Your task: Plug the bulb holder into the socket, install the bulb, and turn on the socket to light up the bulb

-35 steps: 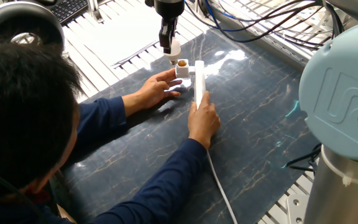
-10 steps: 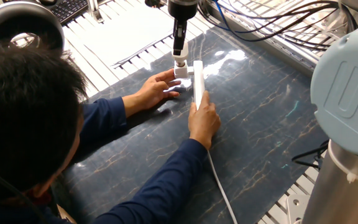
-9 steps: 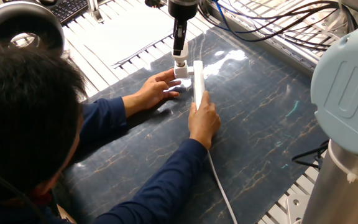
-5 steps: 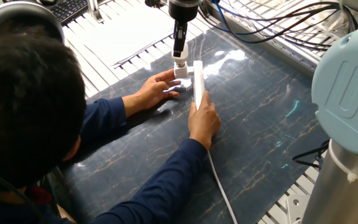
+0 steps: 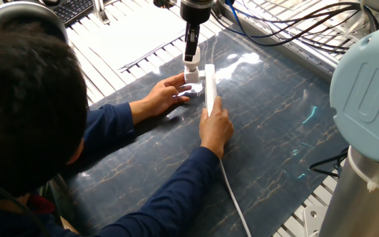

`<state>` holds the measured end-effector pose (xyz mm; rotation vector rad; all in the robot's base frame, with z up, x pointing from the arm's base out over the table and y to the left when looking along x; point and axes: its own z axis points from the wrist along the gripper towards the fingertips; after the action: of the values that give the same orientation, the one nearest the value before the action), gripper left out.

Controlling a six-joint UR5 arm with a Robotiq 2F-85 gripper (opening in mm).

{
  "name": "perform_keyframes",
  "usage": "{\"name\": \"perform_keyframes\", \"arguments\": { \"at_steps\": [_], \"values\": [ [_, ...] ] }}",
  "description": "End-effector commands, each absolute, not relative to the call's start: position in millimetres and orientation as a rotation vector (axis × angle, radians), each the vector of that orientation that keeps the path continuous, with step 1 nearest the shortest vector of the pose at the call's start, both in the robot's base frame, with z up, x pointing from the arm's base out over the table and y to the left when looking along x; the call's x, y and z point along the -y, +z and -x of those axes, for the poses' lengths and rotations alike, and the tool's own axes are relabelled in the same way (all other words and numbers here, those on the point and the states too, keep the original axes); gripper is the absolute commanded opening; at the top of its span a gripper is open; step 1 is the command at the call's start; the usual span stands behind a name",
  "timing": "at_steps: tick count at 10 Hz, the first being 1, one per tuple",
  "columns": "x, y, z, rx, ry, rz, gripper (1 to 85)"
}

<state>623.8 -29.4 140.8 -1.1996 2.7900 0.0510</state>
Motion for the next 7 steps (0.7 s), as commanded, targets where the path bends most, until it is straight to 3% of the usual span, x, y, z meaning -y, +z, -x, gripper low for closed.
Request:
{"name": "perform_keyframes", "arguments": {
  "at_steps": [1,7],
  "values": [
    [28.0,141.4,-625.1,-2.784,0.068,1.197,1.0],
    [26.4,139.0,-627.1,-2.789,0.084,1.181,2.0]
  ]
}}
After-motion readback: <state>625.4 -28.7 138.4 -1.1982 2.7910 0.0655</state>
